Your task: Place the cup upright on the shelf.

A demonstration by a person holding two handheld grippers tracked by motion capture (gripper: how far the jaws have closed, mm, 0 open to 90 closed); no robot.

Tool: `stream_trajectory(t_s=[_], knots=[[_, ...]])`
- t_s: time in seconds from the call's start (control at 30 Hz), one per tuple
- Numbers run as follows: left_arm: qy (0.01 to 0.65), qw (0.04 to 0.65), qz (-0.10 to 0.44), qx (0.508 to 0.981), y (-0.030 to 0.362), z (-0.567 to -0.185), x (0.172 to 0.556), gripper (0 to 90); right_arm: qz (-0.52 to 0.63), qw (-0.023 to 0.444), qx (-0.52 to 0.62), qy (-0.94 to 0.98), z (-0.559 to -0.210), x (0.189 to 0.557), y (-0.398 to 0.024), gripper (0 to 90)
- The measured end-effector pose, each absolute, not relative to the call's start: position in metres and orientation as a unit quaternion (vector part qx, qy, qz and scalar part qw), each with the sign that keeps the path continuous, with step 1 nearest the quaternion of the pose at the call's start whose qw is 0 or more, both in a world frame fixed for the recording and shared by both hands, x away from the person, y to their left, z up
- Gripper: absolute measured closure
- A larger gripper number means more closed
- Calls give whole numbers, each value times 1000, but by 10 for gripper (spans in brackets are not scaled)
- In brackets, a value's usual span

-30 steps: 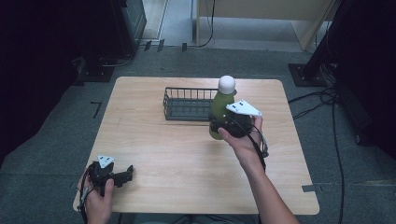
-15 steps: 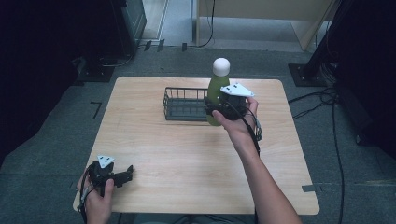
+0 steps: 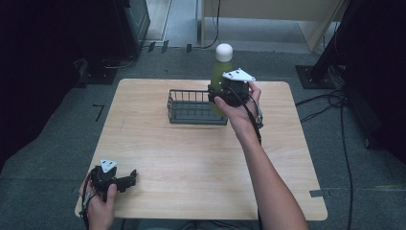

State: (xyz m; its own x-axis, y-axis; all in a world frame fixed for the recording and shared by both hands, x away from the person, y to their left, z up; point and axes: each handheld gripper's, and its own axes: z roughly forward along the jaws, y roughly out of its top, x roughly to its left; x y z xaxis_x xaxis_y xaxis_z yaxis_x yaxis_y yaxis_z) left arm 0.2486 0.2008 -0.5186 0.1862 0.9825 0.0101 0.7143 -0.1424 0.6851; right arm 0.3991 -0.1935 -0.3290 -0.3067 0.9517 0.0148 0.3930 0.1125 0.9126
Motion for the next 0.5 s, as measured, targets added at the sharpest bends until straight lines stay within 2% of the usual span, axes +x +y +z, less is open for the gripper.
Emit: stream_trajectory(t_s=[0.5], knots=[[591,280,238,718,201,-519,249,0,438,321,503,672,-334,439,-178,203]])
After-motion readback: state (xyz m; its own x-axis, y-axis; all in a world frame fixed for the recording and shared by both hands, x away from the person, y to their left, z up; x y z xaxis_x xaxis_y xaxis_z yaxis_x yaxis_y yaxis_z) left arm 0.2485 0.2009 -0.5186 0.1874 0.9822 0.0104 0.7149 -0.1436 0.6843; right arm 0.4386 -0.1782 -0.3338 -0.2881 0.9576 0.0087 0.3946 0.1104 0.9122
